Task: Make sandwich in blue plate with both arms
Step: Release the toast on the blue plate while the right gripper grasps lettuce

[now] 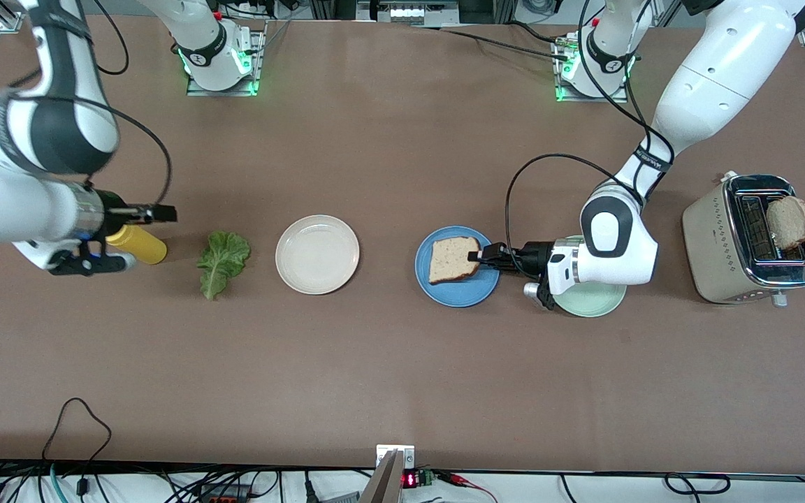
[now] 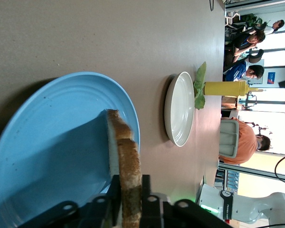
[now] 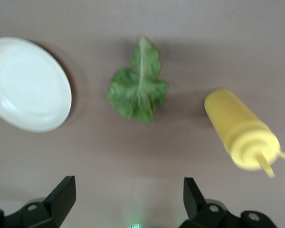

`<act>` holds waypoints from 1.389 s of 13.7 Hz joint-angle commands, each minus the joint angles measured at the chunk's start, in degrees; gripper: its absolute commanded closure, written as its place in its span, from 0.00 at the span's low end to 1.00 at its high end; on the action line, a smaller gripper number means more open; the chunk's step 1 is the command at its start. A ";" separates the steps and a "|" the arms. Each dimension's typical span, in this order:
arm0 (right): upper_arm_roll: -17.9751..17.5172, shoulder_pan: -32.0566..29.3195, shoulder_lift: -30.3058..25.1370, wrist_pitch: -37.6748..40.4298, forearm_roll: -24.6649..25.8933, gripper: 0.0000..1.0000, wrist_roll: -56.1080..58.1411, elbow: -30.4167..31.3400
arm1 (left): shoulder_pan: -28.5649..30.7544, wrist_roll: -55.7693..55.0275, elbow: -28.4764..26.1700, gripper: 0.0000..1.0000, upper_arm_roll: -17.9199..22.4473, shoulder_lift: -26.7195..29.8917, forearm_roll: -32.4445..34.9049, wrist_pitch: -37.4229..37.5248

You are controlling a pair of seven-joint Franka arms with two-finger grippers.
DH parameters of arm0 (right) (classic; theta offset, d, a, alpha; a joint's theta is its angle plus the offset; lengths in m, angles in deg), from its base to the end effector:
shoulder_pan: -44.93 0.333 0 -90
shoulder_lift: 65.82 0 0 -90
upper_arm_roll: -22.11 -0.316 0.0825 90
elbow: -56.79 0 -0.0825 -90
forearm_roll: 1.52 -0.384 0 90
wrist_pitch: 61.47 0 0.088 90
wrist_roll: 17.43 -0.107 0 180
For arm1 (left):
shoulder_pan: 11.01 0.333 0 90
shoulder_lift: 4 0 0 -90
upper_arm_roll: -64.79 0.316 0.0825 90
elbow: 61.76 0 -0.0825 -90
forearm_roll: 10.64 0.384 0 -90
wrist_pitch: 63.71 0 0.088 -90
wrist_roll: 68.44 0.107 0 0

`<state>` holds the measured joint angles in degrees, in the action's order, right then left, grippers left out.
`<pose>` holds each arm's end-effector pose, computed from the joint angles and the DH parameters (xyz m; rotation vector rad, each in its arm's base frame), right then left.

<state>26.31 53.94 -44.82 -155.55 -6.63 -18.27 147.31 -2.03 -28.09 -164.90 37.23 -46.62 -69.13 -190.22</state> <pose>0.6263 0.0667 0.4066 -3.0592 -0.0768 0.4715 0.6006 -0.2129 0.1729 2.0633 -0.1596 -0.1201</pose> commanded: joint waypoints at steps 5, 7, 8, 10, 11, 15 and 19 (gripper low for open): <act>0.29 2.33 12.82 -18.13 0.63 0.00 -1.80 -1.22 | 0.96 1.75 -5.76 0.00 2.41 8.59 8.42 -0.49; 0.29 2.33 15.72 -22.97 0.80 0.00 -1.80 -1.22 | 1.04 1.05 -7.07 0.00 2.60 10.97 13.82 -0.22; 0.29 2.33 16.95 -24.12 0.81 0.00 -1.71 -1.22 | 1.04 0.96 -7.43 0.00 2.69 11.68 14.88 -0.22; 0.29 2.24 18.02 -24.22 0.98 0.00 -1.45 -1.14 | 1.04 0.70 -7.52 0.00 3.30 13.69 20.39 0.04; 0.37 1.98 18.63 -24.22 0.98 0.00 -0.93 -1.05 | 1.04 -0.35 -7.17 0.00 3.39 14.75 24.52 0.21; 0.55 0.92 20.13 -24.22 1.07 0.01 -0.31 -0.79 | 1.48 -7.64 -3.75 0.00 4.62 16.25 38.25 7.75; 0.55 0.66 21.27 -24.48 0.98 0.42 1.10 -0.87 | 5.69 -7.83 -2.60 0.00 4.62 16.60 43.44 12.77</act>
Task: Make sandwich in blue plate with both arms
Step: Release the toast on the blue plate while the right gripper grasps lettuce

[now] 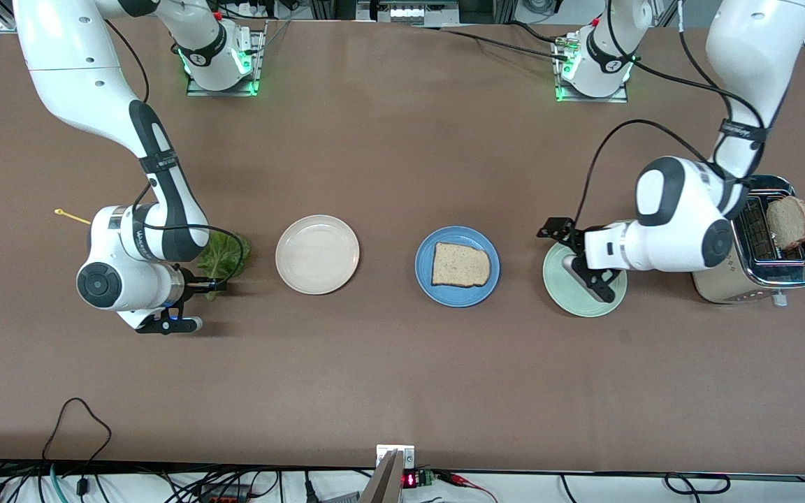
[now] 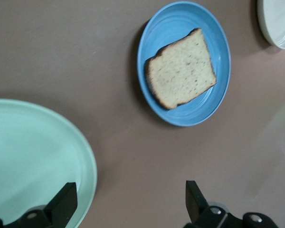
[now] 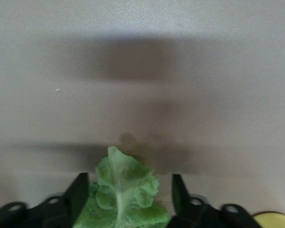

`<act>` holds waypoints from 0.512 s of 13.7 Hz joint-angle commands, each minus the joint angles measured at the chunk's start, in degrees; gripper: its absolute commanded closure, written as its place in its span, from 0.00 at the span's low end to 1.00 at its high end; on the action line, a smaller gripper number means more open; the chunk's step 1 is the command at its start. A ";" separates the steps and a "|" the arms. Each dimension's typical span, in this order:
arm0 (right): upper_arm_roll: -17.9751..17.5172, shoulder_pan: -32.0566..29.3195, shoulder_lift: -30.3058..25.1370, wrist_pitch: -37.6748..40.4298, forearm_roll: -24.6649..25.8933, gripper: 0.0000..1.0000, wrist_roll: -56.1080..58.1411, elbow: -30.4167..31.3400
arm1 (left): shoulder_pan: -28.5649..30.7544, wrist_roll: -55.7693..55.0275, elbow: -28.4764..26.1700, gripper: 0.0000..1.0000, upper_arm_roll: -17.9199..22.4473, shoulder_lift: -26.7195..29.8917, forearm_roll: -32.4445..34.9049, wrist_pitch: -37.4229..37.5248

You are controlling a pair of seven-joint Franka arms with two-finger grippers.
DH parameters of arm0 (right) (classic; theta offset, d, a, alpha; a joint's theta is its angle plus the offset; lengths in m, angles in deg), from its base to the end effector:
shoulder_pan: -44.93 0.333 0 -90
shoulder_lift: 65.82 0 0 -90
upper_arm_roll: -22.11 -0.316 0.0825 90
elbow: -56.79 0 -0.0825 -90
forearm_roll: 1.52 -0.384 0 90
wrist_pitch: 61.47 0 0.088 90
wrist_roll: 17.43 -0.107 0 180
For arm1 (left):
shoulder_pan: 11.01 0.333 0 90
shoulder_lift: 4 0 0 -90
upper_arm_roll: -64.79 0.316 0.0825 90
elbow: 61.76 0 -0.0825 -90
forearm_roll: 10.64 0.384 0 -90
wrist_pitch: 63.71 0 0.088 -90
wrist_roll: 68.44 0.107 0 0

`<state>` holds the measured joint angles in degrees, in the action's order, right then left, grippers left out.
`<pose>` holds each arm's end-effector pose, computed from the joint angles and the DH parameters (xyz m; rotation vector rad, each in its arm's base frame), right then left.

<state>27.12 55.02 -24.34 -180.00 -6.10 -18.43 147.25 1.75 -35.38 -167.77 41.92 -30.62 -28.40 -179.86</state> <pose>0.6694 0.0705 0.1967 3.1133 0.0623 -0.3606 0.6022 -0.1115 0.2771 2.5477 -0.7357 -0.2278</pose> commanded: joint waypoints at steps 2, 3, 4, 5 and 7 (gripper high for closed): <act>-0.27 -0.77 0.88 -1.09 0.36 0.53 1.35 -0.81 | 1.92 -0.72 0.19 0.00 -0.06 2.35 6.05 2.78; -0.27 -0.77 0.88 -1.09 0.27 0.60 1.35 -0.73 | 2.01 -0.72 0.28 0.00 0.02 2.72 7.29 3.56; -0.27 -0.77 0.88 -1.09 0.18 0.68 1.35 -0.81 | 2.53 -0.72 0.36 0.00 0.03 3.15 8.52 4.18; -0.27 -0.77 0.88 -1.09 -0.08 0.75 2.13 -0.81 | 2.80 -0.72 0.36 0.00 0.03 4.20 9.66 4.44; -0.35 -0.86 0.79 -1.09 -0.52 0.90 4.94 -0.90 | 2.80 -0.80 0.54 0.00 0.03 6.48 13.34 7.07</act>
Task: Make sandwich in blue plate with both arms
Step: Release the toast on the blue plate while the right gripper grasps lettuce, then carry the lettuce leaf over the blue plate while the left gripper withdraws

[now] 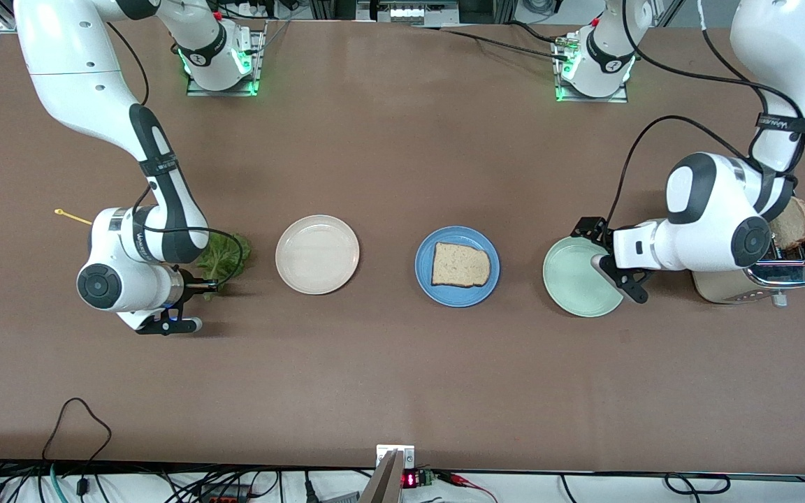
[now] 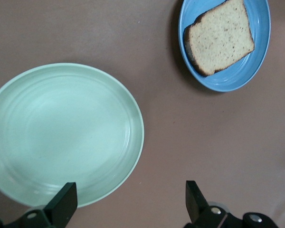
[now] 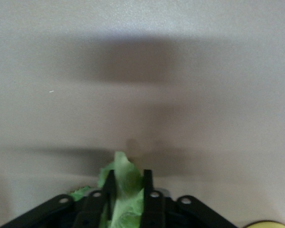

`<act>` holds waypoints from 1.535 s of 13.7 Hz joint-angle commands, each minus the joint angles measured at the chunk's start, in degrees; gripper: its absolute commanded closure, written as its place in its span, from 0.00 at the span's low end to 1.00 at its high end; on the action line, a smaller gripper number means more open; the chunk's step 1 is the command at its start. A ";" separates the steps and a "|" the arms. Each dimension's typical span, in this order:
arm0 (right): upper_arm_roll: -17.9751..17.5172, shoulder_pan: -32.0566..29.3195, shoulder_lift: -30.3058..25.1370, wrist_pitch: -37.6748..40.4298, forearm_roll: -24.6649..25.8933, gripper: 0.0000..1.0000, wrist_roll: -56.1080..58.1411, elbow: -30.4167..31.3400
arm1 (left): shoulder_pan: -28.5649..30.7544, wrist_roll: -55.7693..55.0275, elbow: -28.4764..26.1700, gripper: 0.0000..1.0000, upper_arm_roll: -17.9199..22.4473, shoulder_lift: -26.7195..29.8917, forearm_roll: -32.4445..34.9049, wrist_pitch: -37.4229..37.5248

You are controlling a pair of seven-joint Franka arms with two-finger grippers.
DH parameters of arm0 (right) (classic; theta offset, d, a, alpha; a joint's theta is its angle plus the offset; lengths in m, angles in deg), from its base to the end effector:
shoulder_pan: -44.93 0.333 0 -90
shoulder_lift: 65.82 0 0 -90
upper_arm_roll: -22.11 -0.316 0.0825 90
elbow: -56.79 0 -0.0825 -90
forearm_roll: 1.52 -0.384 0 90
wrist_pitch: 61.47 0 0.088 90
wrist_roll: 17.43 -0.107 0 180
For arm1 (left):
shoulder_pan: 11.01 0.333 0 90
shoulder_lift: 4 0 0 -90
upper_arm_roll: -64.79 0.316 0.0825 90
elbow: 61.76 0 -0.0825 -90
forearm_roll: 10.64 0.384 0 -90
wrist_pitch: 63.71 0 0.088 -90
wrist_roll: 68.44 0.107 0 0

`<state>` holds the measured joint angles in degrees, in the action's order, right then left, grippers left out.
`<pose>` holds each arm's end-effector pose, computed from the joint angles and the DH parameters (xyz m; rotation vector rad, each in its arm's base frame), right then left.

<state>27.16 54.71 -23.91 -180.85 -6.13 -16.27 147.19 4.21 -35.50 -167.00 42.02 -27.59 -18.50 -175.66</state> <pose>0.6709 0.0665 0.1930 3.1177 0.1113 -0.3480 0.6031 -0.0751 0.3049 2.6610 -0.8652 -0.2813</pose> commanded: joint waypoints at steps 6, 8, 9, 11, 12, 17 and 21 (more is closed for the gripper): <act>-1.09 2.17 -4.54 5.01 -0.14 1.00 13.22 -1.71 | -0.54 -13.05 12.49 0.00 -1.04 5.66 14.62 20.68; -1.79 4.28 -7.35 9.15 -0.32 1.00 16.83 -2.42 | -0.62 -16.83 16.53 0.00 -1.31 5.75 14.97 24.48; -3.10 4.90 -8.67 10.47 -0.49 1.00 17.20 -2.60 | -0.80 -18.59 18.82 0.00 -1.31 5.66 14.98 27.19; -7.31 5.34 -11.31 11.89 -0.49 1.00 17.29 -2.51 | -1.06 -20.01 23.47 0.00 -1.31 5.66 15.07 31.68; -9.51 5.43 -12.02 11.89 -0.41 1.00 17.46 -2.60 | -1.15 -20.02 25.58 0.00 -1.31 5.75 15.07 34.14; -19.99 10.49 -11.59 9.10 0.30 1.00 17.47 -7.50 | -1.59 -20.02 35.78 0.00 -1.22 5.83 16.48 43.73; -19.90 20.09 -6.23 -3.89 0.30 1.00 16.68 -10.42 | -8.66 -21.41 33.01 0.00 9.53 11.26 14.37 40.87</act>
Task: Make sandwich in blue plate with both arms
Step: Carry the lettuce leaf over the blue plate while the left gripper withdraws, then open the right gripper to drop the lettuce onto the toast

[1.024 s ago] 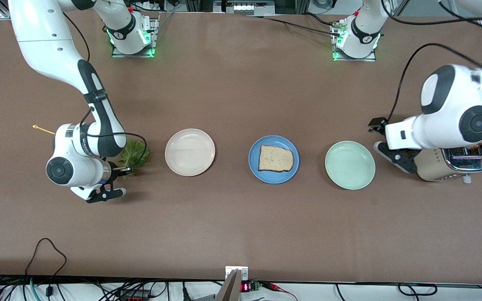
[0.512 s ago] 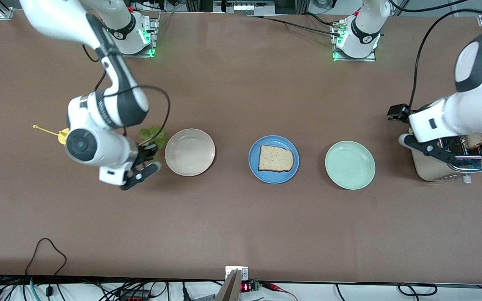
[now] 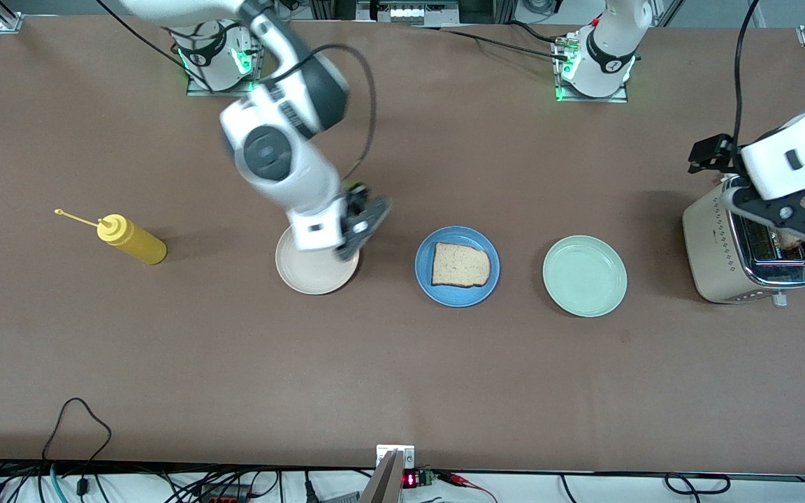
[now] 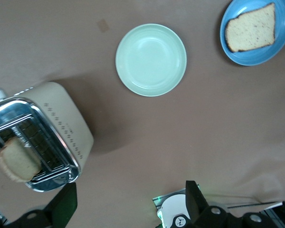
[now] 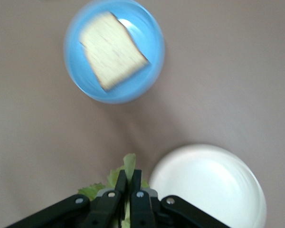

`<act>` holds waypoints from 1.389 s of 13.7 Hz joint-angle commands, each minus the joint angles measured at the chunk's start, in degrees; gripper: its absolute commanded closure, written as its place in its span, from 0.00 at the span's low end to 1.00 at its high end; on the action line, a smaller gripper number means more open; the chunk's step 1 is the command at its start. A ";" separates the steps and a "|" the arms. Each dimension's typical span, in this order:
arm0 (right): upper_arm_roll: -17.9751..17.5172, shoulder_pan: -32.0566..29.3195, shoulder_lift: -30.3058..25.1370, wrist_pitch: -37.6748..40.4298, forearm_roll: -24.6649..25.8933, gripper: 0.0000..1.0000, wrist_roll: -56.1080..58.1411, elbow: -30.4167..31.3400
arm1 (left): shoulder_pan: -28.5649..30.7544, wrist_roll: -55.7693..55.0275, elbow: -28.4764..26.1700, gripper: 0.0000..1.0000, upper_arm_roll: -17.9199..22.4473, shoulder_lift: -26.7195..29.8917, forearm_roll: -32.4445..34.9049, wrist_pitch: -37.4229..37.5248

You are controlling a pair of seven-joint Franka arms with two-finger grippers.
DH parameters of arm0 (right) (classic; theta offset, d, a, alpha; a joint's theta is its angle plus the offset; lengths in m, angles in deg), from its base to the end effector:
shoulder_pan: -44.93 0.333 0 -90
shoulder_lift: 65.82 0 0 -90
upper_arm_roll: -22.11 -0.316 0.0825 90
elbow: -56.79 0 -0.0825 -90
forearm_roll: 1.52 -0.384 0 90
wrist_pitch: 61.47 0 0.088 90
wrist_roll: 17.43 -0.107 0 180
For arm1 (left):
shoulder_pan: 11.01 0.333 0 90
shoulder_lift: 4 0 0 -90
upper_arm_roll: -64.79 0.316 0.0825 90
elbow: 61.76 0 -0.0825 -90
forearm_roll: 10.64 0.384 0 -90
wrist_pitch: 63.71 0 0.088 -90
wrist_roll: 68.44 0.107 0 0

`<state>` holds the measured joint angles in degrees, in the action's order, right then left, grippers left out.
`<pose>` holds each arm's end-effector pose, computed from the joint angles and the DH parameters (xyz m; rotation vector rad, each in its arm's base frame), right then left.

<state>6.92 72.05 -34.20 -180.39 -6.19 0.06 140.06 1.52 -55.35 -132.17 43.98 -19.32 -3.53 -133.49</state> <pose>0.5473 0.4580 0.3830 -2.5860 -1.3519 -0.0593 0.5908 -0.0363 0.6079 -3.0530 0.5334 0.4103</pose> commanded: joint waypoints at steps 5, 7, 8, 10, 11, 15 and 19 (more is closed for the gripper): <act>0.42 7.07 13.89 -17.90 0.36 1.00 0.34 -10.65 | -13.59 -11.77 -28.08 0.00 20.46 19.00 -9.05 -25.71; 0.86 8.74 18.46 -22.22 0.36 1.00 -0.35 -15.04 | -13.59 -11.33 -31.79 0.00 20.64 20.24 -8.52 -28.30; 1.64 9.62 20.13 -22.76 0.36 1.00 -0.36 -17.07 | -13.59 -11.15 -31.89 0.00 20.64 20.33 -8.26 -28.22; 3.75 11.64 22.60 -24.24 0.36 1.00 -0.53 -19.71 | -12.80 -11.15 -31.11 0.00 19.94 20.16 -8.26 -26.47; 4.11 12.60 23.65 -26.69 0.36 1.00 -1.06 -19.90 | -12.80 -11.15 -30.23 0.00 19.94 19.99 -8.17 -24.89; 7.71 16.03 25.86 -32.15 0.45 0.81 -1.94 -19.90 | -13.41 -11.06 -29.70 0.00 18.10 19.90 -4.31 -24.87; 7.80 14.99 24.29 -29.29 -0.25 0.00 -2.03 -19.37 | -13.06 -11.06 -29.34 0.00 18.09 19.81 -4.39 -24.44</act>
<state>14.21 87.26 -9.58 -212.15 -6.16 -1.32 122.24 -11.61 -65.88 -162.07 62.09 0.05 -8.96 -159.09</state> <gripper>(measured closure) 0.573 0.000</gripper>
